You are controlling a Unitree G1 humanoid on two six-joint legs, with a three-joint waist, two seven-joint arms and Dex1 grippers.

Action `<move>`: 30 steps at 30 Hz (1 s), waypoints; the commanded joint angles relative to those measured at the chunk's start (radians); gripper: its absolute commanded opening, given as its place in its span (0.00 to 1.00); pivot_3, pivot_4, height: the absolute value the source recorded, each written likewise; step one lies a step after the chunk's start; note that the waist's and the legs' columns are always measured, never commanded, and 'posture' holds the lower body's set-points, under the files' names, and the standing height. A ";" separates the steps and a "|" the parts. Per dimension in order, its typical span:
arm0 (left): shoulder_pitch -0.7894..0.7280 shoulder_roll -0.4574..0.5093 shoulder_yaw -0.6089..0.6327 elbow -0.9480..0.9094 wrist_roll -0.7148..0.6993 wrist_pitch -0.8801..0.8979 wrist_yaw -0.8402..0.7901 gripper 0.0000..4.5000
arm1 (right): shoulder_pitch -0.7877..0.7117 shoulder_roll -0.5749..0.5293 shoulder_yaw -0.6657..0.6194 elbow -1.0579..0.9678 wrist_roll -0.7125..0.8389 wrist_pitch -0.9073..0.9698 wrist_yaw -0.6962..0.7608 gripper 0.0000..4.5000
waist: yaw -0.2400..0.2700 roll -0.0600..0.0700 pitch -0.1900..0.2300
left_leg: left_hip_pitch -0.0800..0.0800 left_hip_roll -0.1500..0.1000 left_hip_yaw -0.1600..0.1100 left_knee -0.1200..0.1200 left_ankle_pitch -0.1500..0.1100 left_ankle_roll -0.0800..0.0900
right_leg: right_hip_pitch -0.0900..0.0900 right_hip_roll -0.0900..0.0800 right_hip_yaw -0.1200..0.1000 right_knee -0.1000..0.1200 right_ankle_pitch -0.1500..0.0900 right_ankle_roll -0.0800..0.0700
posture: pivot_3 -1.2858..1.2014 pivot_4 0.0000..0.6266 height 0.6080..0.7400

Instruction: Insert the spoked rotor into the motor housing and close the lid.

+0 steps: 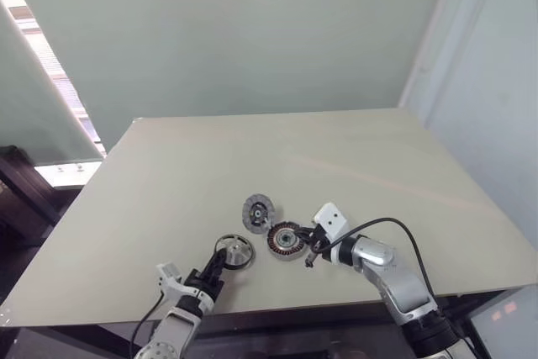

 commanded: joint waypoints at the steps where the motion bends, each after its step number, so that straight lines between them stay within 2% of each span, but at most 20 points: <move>1: 0.026 0.018 0.047 0.002 -0.065 0.041 -0.036 0.09 | -0.004 -0.003 -0.019 -0.053 0.022 -0.009 0.002 0.00 | -0.001 0.000 0.000 | 0.000 0.000 0.000 0.000 0.000 0.000 | 0.000 0.000 0.000 0.000 0.000 0.000 | 0.52 0.00 1.00; 4: 0.067 0.037 0.066 -0.059 -0.152 0.107 -0.077 0.09 | 0.005 -0.020 -0.026 -0.060 0.024 -0.010 0.010 0.00 | -0.004 -0.001 0.000 | 0.000 0.000 0.000 -0.004 0.000 0.000 | -0.002 0.000 0.000 0.000 0.000 0.000 | 0.52 0.00 1.00; 8: 0.122 0.078 0.058 -0.135 -0.188 0.158 -0.121 0.09 | 0.015 -0.039 -0.042 -0.059 0.027 -0.006 0.013 0.00 | -0.003 -0.001 0.001 | -0.001 0.000 0.000 -0.010 -0.001 0.000 | -0.004 0.000 0.001 -0.002 0.000 0.000 | 0.52 0.00 1.00; 15: 0.191 0.082 -0.013 -0.371 -0.254 0.224 -0.062 0.09 | 0.024 -0.060 -0.072 -0.016 0.024 -0.016 0.011 0.00 | 0.002 -0.006 0.005 | -0.001 0.000 -0.001 -0.007 -0.001 -0.001 | -0.003 -0.001 0.000 -0.003 -0.001 -0.001 | 0.52 0.00 1.00; 22: 0.110 0.064 -0.116 -0.496 -0.291 0.229 0.054 0.09 | 0.025 -0.062 -0.073 0.009 0.024 -0.024 0.006 0.00 | 0.001 -0.006 0.006 | -0.001 0.000 0.000 -0.006 -0.001 -0.001 | -0.002 -0.001 0.000 -0.002 -0.001 0.000 | 0.52 0.00 1.00; 30: 0.002 0.031 -0.172 -0.444 -0.275 0.181 0.109 0.09 | 0.057 -0.072 -0.074 -0.014 0.019 -0.012 -0.010 0.00 | 0.002 -0.006 0.006 | -0.001 0.000 0.000 -0.008 -0.001 -0.001 | -0.002 0.000 0.001 -0.002 -0.001 0.000 | 0.52 0.00 1.00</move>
